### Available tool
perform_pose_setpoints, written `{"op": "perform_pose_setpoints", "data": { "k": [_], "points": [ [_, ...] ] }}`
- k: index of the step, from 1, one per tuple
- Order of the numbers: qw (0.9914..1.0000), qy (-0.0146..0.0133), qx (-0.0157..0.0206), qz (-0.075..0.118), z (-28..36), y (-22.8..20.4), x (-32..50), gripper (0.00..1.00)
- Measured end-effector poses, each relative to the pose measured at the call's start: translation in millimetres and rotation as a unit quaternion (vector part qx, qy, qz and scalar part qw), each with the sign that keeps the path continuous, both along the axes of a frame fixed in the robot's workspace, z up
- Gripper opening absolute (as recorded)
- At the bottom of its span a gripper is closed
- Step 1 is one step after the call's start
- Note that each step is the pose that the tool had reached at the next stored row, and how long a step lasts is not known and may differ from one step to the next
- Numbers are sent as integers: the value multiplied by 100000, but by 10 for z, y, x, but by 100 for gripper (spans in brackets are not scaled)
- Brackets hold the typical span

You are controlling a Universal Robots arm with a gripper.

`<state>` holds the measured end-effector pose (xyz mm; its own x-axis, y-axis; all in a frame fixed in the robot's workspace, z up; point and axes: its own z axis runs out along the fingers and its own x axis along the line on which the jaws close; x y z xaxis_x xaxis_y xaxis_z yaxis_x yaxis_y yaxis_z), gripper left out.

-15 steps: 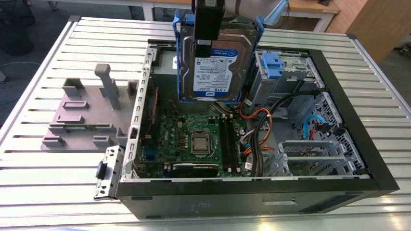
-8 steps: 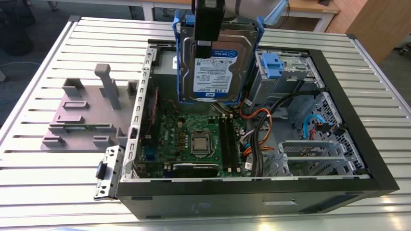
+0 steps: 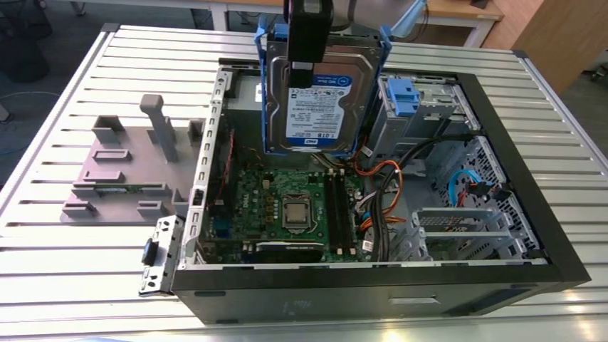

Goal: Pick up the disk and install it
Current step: 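Pick up the disk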

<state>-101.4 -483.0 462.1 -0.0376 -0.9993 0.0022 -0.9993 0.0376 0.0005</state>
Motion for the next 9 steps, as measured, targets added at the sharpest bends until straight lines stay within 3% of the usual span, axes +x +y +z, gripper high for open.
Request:
{"op": "perform_pose_setpoints", "data": {
  "k": [9],
  "points": [
    [100000, -1, 1, 0, 0, -25, 0, 36]
  ]
}}
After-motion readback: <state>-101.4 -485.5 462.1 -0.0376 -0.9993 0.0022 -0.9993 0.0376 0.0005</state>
